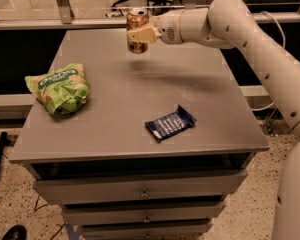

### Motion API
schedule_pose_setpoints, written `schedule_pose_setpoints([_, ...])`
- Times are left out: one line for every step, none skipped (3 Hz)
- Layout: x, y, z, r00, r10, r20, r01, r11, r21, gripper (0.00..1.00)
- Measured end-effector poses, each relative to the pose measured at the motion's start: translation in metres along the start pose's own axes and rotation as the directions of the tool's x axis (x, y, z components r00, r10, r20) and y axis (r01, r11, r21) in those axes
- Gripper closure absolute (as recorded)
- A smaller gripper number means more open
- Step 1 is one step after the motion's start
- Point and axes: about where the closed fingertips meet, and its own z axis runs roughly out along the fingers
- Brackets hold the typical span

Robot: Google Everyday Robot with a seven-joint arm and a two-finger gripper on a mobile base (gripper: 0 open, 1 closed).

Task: Move orange can near green rice chip bag

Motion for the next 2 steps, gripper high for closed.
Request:
schedule_pose_setpoints([0.009,0.067,-0.002,1.0,-0.01,-0.029,0.006,0.9867,-0.162,1.0])
schedule_pose_setpoints([0.025,0.114,-0.002,0.998,-0.012,-0.054,-0.003,0.9623,-0.272,1.0])
